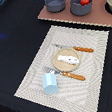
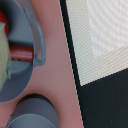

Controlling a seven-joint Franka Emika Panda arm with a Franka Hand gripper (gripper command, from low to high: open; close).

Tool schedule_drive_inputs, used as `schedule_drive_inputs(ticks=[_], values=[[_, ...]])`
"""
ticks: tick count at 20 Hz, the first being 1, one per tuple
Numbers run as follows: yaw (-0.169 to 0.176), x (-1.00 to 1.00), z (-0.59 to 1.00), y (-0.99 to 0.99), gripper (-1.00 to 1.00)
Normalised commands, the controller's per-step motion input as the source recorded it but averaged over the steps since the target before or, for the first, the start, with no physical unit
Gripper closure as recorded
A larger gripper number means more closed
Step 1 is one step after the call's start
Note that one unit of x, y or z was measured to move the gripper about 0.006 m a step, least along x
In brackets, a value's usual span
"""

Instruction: Interact with the objects in diverse but meaningful ways.

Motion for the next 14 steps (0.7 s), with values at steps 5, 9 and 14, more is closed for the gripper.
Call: schedule_drive_inputs(ticks=[5,9,14], values=[[-0.045,0.00,0.04,-0.55,-1.00],[-0.027,0.00,0.00,-0.42,-1.00],[-0.007,-0.15,-0.10,-0.41,-1.00]])
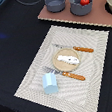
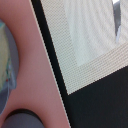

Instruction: Interact with the objects in diverse but meaningful ways.

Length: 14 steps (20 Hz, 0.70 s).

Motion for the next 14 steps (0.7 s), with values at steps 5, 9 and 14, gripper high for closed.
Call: schedule_drive_inputs(ticks=[5,9,14], values=[[0.003,-0.55,-0.36,-0.39,-1.00],[0.000,-0.60,-0.34,-0.36,-1.00],[0.000,-0.67,-0.29,-0.32,-1.00]])
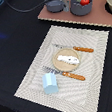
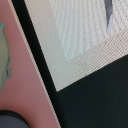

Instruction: Interact with the objects in diverse but meaningful ways.

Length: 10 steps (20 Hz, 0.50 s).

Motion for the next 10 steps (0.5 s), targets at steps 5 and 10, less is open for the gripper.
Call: schedule_drive_inputs(ticks=[5,10], values=[[0.000,-0.66,-0.18,-0.18,-1.00],[0.004,-0.71,-0.13,-0.05,-1.00]])
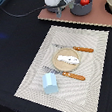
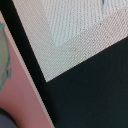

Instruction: Interact with the objects in diverse but meaningful ways.

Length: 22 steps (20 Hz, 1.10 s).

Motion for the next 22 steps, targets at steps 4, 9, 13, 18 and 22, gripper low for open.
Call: schedule_drive_inputs(ticks=[4,9,13,18,22], values=[[0.056,-0.77,0.00,0.00,-1.00],[0.054,-0.86,0.01,0.00,-1.00],[0.047,-0.82,0.00,0.00,-1.00],[0.008,-0.38,0.03,0.12,-1.00],[-0.053,0.00,0.01,0.36,-1.00]])
